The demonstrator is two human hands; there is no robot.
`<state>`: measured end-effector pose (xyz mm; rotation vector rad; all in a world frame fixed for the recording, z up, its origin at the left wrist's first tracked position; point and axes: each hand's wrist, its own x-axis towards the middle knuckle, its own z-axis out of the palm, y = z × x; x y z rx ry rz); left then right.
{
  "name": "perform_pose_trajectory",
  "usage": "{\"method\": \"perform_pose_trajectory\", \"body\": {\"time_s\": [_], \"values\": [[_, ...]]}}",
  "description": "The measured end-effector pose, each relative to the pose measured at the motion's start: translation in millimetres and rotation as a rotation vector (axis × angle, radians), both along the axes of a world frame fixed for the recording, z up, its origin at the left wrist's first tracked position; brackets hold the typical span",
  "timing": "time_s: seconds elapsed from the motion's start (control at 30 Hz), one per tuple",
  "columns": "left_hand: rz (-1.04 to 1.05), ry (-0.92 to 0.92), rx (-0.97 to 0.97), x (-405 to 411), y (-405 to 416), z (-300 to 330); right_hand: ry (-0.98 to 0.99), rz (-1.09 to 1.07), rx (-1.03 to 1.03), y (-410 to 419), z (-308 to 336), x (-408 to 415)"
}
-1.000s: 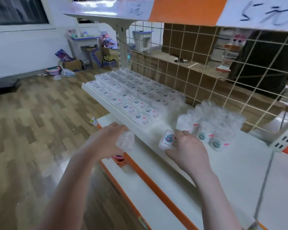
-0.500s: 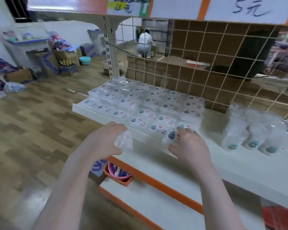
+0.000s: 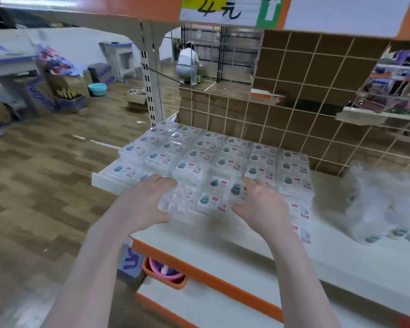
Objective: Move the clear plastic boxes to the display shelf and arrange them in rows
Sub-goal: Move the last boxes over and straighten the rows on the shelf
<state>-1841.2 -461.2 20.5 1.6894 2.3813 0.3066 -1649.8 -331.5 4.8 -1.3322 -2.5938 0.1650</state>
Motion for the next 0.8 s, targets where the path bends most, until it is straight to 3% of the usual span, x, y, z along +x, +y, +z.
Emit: {"method": "perform_pose_trajectory", "body": {"time_s": [0.4,0.8], "values": [[0.048,-0.068,0.038,-50.0,47.3,7.6,-0.025,0.062,-0.026,45.4,-9.3,-55.0],[-0.092,-0.05,0.025,-74.6,79.4,7.9,0.074,0.108,-0.086,43.7,-18.0,-56.2]]}}
